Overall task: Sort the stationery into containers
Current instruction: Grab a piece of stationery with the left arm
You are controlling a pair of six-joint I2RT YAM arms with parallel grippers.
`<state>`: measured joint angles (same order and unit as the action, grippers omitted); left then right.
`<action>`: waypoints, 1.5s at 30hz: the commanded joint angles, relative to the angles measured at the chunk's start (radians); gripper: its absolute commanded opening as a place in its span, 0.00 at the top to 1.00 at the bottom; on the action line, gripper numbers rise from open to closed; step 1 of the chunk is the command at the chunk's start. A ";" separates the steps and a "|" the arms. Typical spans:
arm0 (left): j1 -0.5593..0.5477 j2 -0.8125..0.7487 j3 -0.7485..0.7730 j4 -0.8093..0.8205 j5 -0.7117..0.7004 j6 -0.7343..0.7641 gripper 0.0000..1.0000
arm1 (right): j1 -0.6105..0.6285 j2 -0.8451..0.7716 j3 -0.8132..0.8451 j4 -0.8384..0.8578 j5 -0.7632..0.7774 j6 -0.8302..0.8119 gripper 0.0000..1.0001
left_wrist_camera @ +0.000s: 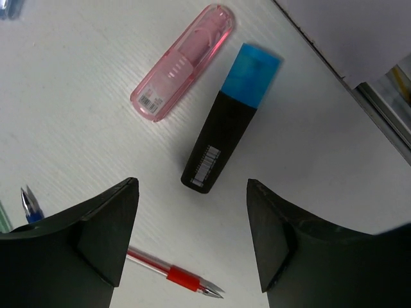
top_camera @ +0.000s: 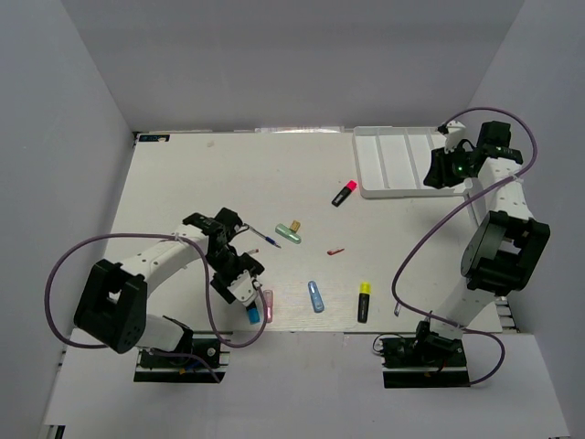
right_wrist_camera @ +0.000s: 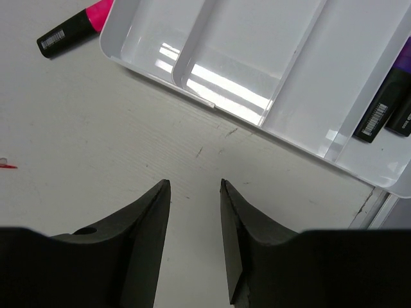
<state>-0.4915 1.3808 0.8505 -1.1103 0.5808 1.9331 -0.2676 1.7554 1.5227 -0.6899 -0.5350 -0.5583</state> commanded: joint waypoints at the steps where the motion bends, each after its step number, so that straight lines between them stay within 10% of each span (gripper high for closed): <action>1: -0.038 0.012 0.015 0.003 -0.018 0.021 0.23 | 0.004 0.012 0.045 -0.016 -0.022 -0.005 0.57; 25: -0.203 0.121 -0.099 0.130 -0.199 -0.054 0.45 | 0.001 0.012 0.059 -0.042 -0.034 -0.011 0.57; 36: -0.213 -0.091 -0.191 0.155 -0.184 -0.068 0.76 | 0.021 -0.085 -0.021 -0.017 -0.126 0.046 0.57; 41: -0.194 -0.138 -0.038 0.239 -0.035 -0.351 0.95 | 0.056 -0.164 -0.071 0.009 -0.183 0.113 0.57; 45: -0.194 -0.050 0.175 0.455 0.027 -0.927 1.00 | 0.067 -0.298 -0.188 0.207 -0.240 0.329 0.58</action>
<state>-0.6930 1.3029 0.8715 -0.8658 0.4980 1.4414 -0.2081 1.5635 1.4025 -0.6418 -0.6949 -0.4103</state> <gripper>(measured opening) 0.402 0.419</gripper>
